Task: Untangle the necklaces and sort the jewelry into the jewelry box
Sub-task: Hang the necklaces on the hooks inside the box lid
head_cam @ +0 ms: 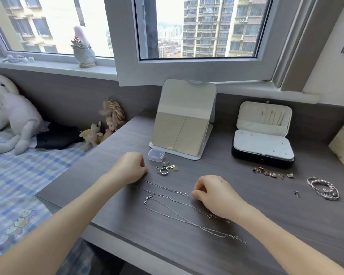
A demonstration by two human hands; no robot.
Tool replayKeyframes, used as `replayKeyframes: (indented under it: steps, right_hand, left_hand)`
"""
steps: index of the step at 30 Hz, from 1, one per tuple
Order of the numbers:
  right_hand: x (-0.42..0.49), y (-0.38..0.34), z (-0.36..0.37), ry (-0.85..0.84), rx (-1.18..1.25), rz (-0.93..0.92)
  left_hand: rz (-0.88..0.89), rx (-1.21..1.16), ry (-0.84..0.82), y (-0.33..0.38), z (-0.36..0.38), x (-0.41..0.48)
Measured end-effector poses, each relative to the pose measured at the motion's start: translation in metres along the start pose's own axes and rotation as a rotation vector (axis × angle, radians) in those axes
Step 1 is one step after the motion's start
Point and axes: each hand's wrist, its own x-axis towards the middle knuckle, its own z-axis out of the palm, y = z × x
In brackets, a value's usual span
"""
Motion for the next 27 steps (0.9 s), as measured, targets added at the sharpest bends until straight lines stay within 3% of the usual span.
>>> replayKeyframes:
  steps: [4,8,10,15,22,25,27]
  right_hand:
    - [-0.002,0.009,-0.012,0.046,0.128,0.009]
    - [-0.006,0.019,-0.03,0.056,0.151,-0.01]
    - [-0.006,0.017,-0.042,0.092,0.295,-0.008]
    - [-0.006,-0.005,-0.073,0.172,0.795,-0.126]
    - [-0.025,-0.009,-0.091,0.267,1.108,-0.202]
    - [-0.033,0.002,-0.093,0.266,1.233,-0.16]
    - [-0.036,0.011,-0.091,0.28,1.188,-0.123]
  left_hand:
    - [-0.039,-0.102,-0.027,0.008,-0.018,-0.002]
    - [0.014,-0.68,-0.173,0.041,-0.064,-0.021]
    - [0.094,-0.816,-0.257,0.066,-0.089,-0.03]
    - [0.263,-0.73,-0.351,0.122,-0.123,-0.037]
    - [0.342,-0.708,-0.426,0.162,-0.136,-0.036]
    - [0.35,-0.816,-0.494,0.167,-0.138,-0.033]
    - [0.364,-0.929,-0.585,0.168,-0.138,-0.031]
